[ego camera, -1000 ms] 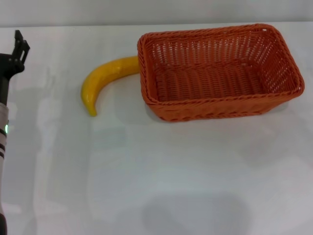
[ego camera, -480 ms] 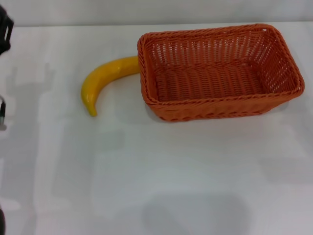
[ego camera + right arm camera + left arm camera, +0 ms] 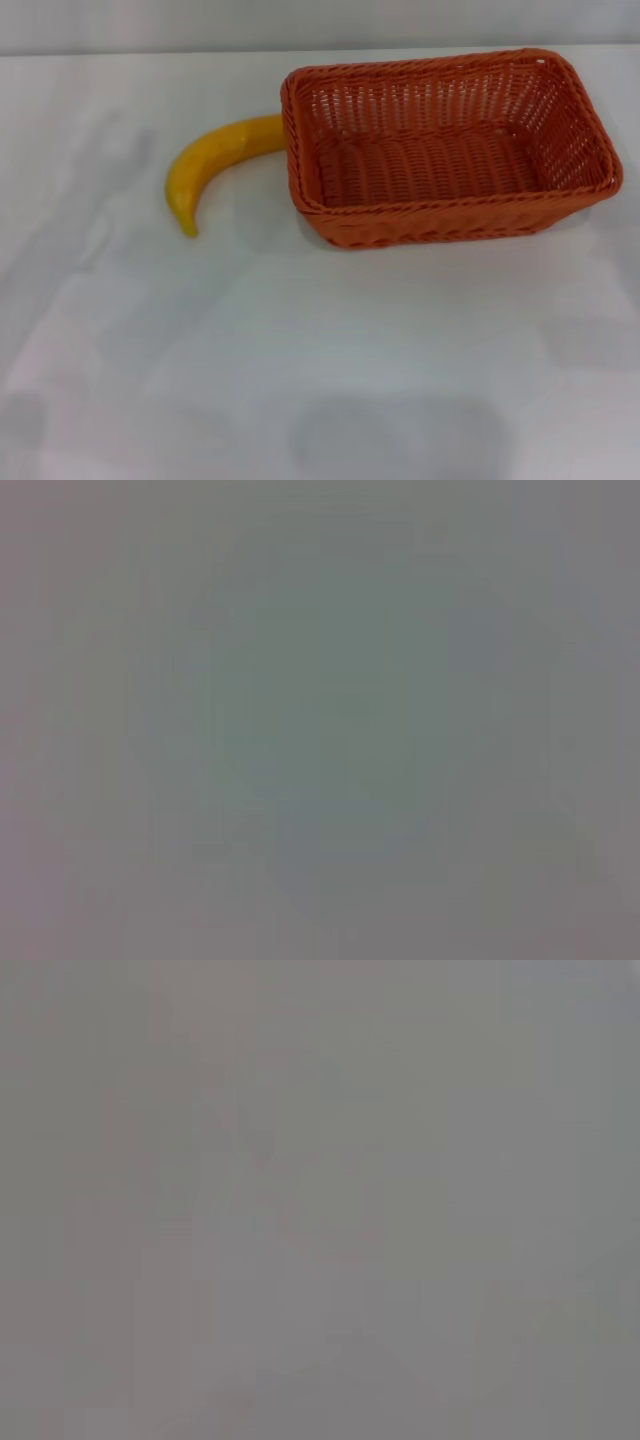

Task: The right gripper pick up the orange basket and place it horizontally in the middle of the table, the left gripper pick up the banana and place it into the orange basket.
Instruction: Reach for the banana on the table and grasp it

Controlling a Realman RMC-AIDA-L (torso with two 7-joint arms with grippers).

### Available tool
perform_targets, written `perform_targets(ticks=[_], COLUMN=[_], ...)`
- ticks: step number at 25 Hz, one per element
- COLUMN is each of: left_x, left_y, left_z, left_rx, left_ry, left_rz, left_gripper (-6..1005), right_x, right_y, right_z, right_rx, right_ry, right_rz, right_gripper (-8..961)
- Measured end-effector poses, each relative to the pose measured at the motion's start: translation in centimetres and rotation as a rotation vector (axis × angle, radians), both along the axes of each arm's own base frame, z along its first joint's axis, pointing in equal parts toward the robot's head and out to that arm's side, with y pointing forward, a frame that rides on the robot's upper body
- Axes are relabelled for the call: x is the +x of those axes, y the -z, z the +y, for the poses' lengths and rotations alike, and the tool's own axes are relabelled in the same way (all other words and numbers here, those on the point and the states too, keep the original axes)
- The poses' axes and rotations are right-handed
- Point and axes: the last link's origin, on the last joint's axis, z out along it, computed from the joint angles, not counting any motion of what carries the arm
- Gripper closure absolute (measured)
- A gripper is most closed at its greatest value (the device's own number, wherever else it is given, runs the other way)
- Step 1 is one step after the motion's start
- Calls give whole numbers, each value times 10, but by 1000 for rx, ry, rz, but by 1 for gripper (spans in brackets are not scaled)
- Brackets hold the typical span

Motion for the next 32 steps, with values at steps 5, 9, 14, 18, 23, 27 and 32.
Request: perform_targets(ticks=[5, 9, 14, 18, 23, 27, 32], left_x=[28, 51, 59, 64, 59, 51, 40], left_y=[-19, -29, -33, -35, -31, -27, -26], left_z=[7, 16, 34, 49, 64, 78, 91], left_rx=[-208, -328, -471, -589, -726, -848, -958], left_ry=[267, 399, 375, 319, 181, 14, -192], left_rz=[78, 261, 597, 768, 973, 1134, 1286], left_gripper=[120, 120, 120, 120, 120, 120, 120], right_x=[3, 5, 5, 7, 11, 11, 12], right_y=[1, 3, 6, 7, 9, 10, 12], right_z=[2, 5, 13, 16, 17, 18, 18], right_rx=[-11, -24, -48, -59, -71, -80, -91], right_ry=[22, 43, 65, 82, 107, 113, 121], right_rz=[5, 10, 17, 22, 28, 29, 33], right_gripper=[76, 76, 77, 77, 77, 77, 77])
